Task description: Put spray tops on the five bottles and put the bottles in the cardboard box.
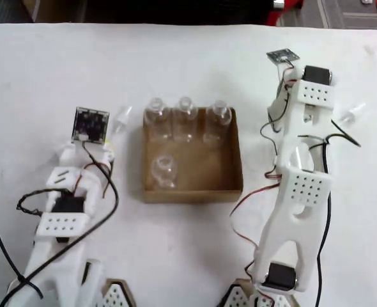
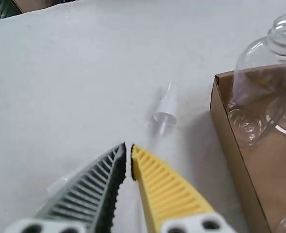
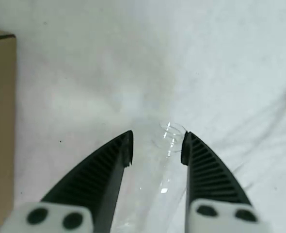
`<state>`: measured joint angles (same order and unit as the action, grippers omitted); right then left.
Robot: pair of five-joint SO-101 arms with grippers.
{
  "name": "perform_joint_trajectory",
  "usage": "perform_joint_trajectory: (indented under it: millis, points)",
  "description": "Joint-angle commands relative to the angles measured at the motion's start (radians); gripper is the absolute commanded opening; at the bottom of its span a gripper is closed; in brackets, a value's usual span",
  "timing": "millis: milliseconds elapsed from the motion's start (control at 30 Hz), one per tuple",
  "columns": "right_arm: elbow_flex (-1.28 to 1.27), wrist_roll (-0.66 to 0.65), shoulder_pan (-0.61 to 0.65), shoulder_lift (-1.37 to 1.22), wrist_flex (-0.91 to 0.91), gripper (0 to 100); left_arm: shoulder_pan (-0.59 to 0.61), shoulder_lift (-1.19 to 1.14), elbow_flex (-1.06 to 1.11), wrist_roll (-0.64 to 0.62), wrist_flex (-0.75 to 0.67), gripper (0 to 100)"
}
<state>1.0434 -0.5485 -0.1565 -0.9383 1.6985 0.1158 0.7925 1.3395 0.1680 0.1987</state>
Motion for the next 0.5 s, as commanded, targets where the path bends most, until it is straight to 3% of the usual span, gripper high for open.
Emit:
perform_joint_trajectory:
  millis: [0,467]
  points:
    - [0.011,-0.017,0.007,0.064,0.005,15.2,0.002,-0.001,-0.012,0.012,-0.026,2]
    - [0.011,-0.017,0.007,0.001,0.005,15.2,0.001,-0.001,-0.012,0.012,-0.026,2]
